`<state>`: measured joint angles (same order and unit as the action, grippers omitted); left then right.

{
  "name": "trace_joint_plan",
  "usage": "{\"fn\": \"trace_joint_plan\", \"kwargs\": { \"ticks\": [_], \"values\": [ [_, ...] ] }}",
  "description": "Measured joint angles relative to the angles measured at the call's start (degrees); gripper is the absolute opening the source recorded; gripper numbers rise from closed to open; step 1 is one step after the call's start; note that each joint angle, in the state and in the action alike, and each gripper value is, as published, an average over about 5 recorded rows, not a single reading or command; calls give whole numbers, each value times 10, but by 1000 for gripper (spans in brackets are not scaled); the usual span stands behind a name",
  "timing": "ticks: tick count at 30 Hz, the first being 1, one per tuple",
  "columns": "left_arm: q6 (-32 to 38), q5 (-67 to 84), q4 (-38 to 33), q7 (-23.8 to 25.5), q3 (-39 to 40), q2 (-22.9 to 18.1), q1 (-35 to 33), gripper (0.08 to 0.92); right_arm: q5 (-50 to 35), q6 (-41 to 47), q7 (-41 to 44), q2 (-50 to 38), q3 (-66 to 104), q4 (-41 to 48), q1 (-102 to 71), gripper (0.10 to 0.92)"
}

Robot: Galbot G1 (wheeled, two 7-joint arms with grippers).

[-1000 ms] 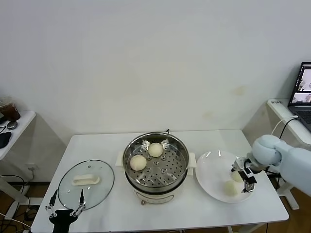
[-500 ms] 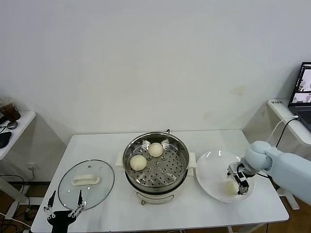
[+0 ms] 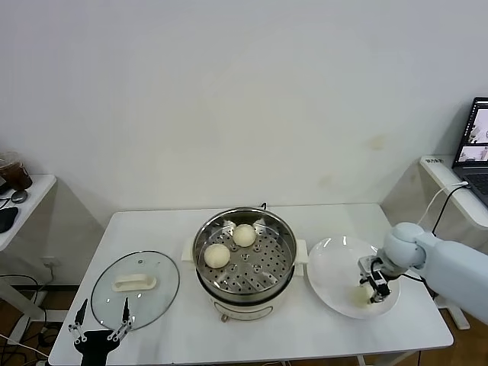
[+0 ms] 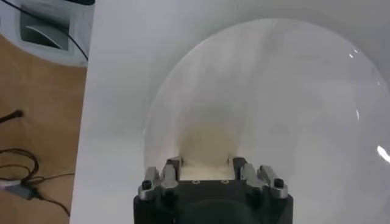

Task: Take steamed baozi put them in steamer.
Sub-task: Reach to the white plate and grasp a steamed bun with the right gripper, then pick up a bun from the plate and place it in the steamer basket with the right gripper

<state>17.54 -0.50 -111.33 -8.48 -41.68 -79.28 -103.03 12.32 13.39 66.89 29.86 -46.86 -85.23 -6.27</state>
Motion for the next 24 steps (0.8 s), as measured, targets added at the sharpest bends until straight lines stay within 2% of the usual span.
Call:
{"fn": "trace_joint_plan", "kwargs": {
  "ticks": [11, 24],
  "values": [
    [-2, 4, 0, 1, 0, 4, 5, 823, -34, -14, 39, -16, 6, -8, 48, 441],
    [-6, 11, -4, 3, 2, 12, 18, 823, -148, -56, 81, 26, -64, -7, 273, 441]
  ]
}}
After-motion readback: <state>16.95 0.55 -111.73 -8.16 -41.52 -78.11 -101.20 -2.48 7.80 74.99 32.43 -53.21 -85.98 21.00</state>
